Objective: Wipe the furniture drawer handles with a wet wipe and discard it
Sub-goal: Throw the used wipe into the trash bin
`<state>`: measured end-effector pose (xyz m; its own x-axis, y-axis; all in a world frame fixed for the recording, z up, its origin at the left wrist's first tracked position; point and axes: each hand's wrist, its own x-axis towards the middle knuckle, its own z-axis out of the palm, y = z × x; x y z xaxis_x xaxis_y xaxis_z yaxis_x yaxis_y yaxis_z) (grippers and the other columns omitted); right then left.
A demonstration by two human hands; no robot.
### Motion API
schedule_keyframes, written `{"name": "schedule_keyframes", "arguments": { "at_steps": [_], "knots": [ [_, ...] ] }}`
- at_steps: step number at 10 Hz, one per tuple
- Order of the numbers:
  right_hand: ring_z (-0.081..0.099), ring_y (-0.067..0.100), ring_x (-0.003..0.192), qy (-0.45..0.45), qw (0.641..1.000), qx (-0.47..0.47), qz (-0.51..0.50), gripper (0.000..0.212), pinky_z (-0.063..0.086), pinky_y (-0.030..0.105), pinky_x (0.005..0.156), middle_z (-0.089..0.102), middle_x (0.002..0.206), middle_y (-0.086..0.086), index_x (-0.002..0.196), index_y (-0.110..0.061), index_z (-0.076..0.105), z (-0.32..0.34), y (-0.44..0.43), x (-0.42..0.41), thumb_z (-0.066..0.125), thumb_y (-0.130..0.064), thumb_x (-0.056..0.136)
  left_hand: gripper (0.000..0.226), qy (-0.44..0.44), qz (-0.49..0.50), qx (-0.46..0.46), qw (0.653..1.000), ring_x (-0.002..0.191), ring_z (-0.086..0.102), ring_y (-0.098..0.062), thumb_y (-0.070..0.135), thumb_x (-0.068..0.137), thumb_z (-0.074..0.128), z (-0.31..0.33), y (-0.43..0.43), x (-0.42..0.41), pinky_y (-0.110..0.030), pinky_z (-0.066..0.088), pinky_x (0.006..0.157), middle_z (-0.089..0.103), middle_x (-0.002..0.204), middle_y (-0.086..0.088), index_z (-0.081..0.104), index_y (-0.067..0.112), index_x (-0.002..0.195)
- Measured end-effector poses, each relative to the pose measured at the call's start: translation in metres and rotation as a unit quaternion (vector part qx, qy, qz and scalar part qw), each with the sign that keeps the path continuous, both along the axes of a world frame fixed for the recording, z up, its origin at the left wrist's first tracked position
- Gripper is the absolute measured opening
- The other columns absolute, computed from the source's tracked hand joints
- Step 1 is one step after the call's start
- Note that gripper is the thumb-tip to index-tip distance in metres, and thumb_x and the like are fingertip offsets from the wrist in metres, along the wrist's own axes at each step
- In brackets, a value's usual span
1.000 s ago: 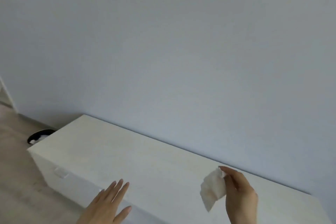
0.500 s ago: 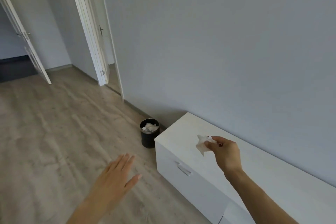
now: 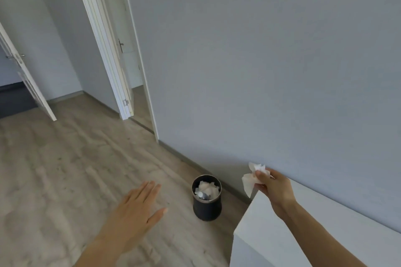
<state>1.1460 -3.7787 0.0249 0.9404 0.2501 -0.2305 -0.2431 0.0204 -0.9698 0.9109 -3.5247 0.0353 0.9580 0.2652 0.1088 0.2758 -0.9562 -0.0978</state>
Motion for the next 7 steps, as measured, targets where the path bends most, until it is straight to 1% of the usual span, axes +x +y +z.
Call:
{"name": "schedule_keyframes", "arguments": {
  "at_steps": [1,2,3,4,5,6,7],
  "knots": [
    [0.062,0.019,0.082,0.005,0.999,-0.035,-0.013,0.008,0.050,0.031,0.073,0.065,0.089,0.007,0.095,-0.005,0.062,-0.011,0.068,0.031,0.064,-0.009,0.089,0.071,-0.006,-0.025,0.010,1.000,0.095,0.067,-0.009,0.055,0.098,0.009,0.000,0.069,0.040,-0.022,0.052,0.073,0.070,0.107,0.005,0.071,0.019,0.106],
    [0.057,0.016,0.074,0.008,0.996,-0.073,-0.044,0.008,0.045,0.033,0.074,0.064,0.084,0.007,0.087,-0.007,0.064,-0.035,0.125,0.063,0.066,-0.014,0.089,0.075,-0.017,-0.064,0.020,0.998,0.093,0.068,-0.010,0.054,0.098,0.007,-0.015,0.143,0.091,-0.024,0.045,0.083,0.071,0.104,0.003,0.073,0.019,0.102],
    [0.054,0.014,0.069,0.025,0.989,-0.113,-0.093,0.009,0.040,0.033,0.071,0.064,0.077,0.001,0.083,-0.012,0.066,-0.072,0.176,0.096,0.068,-0.019,0.087,0.075,-0.007,-0.134,0.050,0.990,0.109,0.059,-0.005,0.056,0.097,0.004,-0.026,0.206,0.150,-0.018,0.044,0.088,0.064,0.120,0.006,0.068,0.021,0.114],
    [0.060,0.019,0.075,0.076,0.977,-0.136,-0.147,0.008,0.049,0.038,0.075,0.067,0.080,0.002,0.086,-0.012,0.068,-0.117,0.221,0.131,0.070,-0.020,0.085,0.074,0.014,-0.166,0.013,0.986,0.123,0.043,-0.004,0.058,0.096,0.002,-0.044,0.254,0.204,-0.017,0.030,0.101,0.054,0.132,0.004,0.056,0.019,0.129],
    [0.061,0.023,0.086,0.113,0.964,-0.196,-0.141,0.012,0.048,0.036,0.081,0.067,0.090,0.004,0.094,-0.013,0.064,-0.167,0.262,0.165,0.070,-0.016,0.084,0.063,0.108,-0.157,-0.018,0.981,0.116,0.046,-0.011,0.058,0.096,0.009,-0.074,0.291,0.247,-0.019,0.010,0.108,0.068,0.111,-0.002,0.051,0.017,0.119],
    [0.057,0.023,0.088,0.143,0.952,-0.244,-0.115,0.020,0.042,0.029,0.078,0.063,0.091,0.006,0.098,-0.012,0.060,-0.223,0.299,0.202,0.072,-0.014,0.082,0.058,0.043,-0.184,0.009,0.982,0.139,0.021,-0.007,0.056,0.096,0.010,-0.119,0.333,0.290,-0.022,0.001,0.111,0.050,0.139,0.000,0.042,0.019,0.127],
    [0.059,0.024,0.092,0.162,0.945,-0.256,-0.125,0.031,0.044,0.033,0.092,0.065,0.095,0.010,0.096,-0.012,0.057,-0.255,0.339,0.238,0.078,-0.008,0.073,0.045,-0.053,-0.265,0.108,0.957,0.144,0.004,-0.015,0.035,0.098,0.014,-0.178,0.382,0.333,-0.029,0.013,0.109,0.006,0.158,-0.004,0.027,0.019,0.138]
  ]
}}
